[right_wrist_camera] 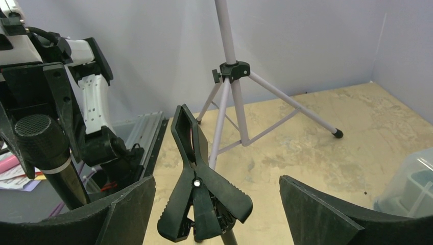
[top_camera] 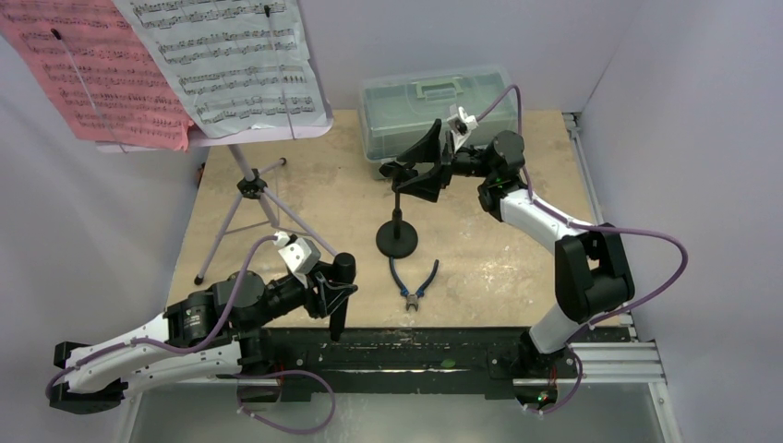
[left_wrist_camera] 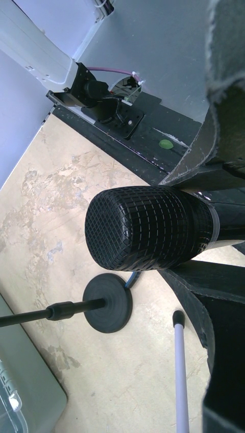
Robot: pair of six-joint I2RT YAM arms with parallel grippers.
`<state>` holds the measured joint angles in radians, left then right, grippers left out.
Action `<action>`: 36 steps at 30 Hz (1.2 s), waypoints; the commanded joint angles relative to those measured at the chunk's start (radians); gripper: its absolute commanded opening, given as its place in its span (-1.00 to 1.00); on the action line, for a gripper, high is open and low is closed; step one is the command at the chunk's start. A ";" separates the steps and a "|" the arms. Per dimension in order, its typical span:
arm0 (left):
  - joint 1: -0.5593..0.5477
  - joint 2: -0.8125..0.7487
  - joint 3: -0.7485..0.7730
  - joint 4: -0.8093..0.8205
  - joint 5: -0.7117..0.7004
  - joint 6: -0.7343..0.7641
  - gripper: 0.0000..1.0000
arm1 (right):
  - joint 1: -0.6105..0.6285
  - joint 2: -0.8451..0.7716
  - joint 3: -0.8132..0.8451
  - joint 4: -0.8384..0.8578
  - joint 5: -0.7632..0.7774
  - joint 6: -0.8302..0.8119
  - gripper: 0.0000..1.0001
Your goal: Set up the instrument practice props
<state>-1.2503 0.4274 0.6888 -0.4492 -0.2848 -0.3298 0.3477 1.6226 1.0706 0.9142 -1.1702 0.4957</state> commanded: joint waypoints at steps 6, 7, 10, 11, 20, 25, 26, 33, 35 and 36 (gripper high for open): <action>0.002 -0.004 0.005 0.053 -0.007 -0.002 -1.00 | 0.004 -0.015 0.015 0.002 -0.002 -0.019 0.78; 0.002 -0.003 0.006 0.053 -0.007 -0.002 -1.00 | 0.006 -0.015 0.016 0.000 -0.003 -0.019 0.75; 0.002 0.000 0.005 0.053 -0.007 0.000 -1.00 | 0.012 -0.019 0.013 -0.007 -0.003 -0.026 0.57; 0.002 0.002 0.005 0.053 -0.007 0.000 -1.00 | 0.013 -0.021 0.010 -0.011 0.000 -0.031 0.46; 0.002 -0.019 0.010 0.052 -0.020 -0.003 -1.00 | 0.014 -0.077 -0.051 -0.026 0.045 -0.083 -1.00; 0.002 0.007 0.100 0.132 0.025 0.016 -1.00 | 0.015 -0.112 -0.069 -0.060 0.064 -0.113 -1.00; 0.002 0.041 0.146 0.153 0.051 0.040 -1.00 | 0.020 -0.118 -0.078 -0.059 0.073 -0.118 -1.00; 0.002 0.449 0.585 0.071 0.076 0.353 -1.00 | 0.033 -0.123 -0.108 -0.011 0.098 -0.100 -1.00; 0.002 0.501 0.673 0.072 0.037 0.443 -1.00 | 0.033 -0.131 -0.119 0.019 0.100 -0.078 -1.00; 0.002 0.519 0.710 0.082 0.009 0.487 -1.00 | 0.033 -0.135 -0.122 0.020 0.102 -0.078 -1.00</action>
<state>-1.2503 0.8757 1.2564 -0.3889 -0.2203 -0.0803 0.3744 1.5288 0.9661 0.8734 -1.0885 0.3912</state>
